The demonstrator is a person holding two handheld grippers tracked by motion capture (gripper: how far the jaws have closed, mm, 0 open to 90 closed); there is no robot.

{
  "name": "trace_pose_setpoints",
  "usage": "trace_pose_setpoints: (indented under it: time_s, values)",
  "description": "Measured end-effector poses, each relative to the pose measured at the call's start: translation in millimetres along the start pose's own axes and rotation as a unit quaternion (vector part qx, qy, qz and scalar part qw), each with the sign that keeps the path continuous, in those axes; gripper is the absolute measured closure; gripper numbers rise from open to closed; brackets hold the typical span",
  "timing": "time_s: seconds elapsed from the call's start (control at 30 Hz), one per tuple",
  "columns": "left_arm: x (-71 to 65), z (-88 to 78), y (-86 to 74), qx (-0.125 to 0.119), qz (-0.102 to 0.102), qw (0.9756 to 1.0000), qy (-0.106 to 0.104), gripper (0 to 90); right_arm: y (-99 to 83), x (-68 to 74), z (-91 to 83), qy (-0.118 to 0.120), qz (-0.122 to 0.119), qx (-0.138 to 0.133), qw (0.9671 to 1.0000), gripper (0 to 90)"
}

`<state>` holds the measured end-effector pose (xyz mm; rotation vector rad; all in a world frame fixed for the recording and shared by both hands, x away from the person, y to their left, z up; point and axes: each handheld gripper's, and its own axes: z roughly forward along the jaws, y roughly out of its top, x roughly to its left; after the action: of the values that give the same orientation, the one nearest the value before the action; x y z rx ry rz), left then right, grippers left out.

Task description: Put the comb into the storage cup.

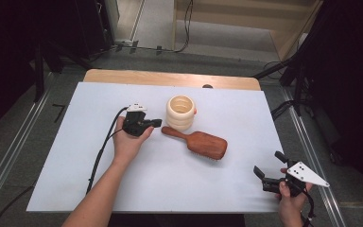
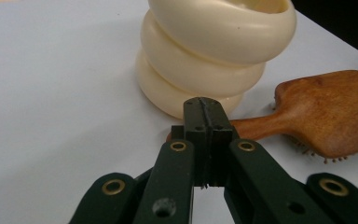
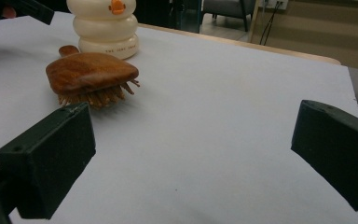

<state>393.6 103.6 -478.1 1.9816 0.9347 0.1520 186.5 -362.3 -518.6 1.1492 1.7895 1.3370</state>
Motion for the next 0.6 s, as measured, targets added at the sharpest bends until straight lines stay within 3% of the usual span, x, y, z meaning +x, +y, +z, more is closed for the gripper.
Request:
trace_pose_setpoints:
  time_s: [0.33,0.6]
  values:
    - [3.8,28.2,-0.3,0.018,-0.02,0.9994,0.02,90.0,-0.1,0.2,-0.7,-0.004,0.001,-0.002,1.0,0.0]
    - [9.4,40.3,-0.2,0.028,-0.036,0.9982,0.037,90.0,0.0,0.8,-0.7,-0.009,-0.001,-0.004,1.0,0.0]
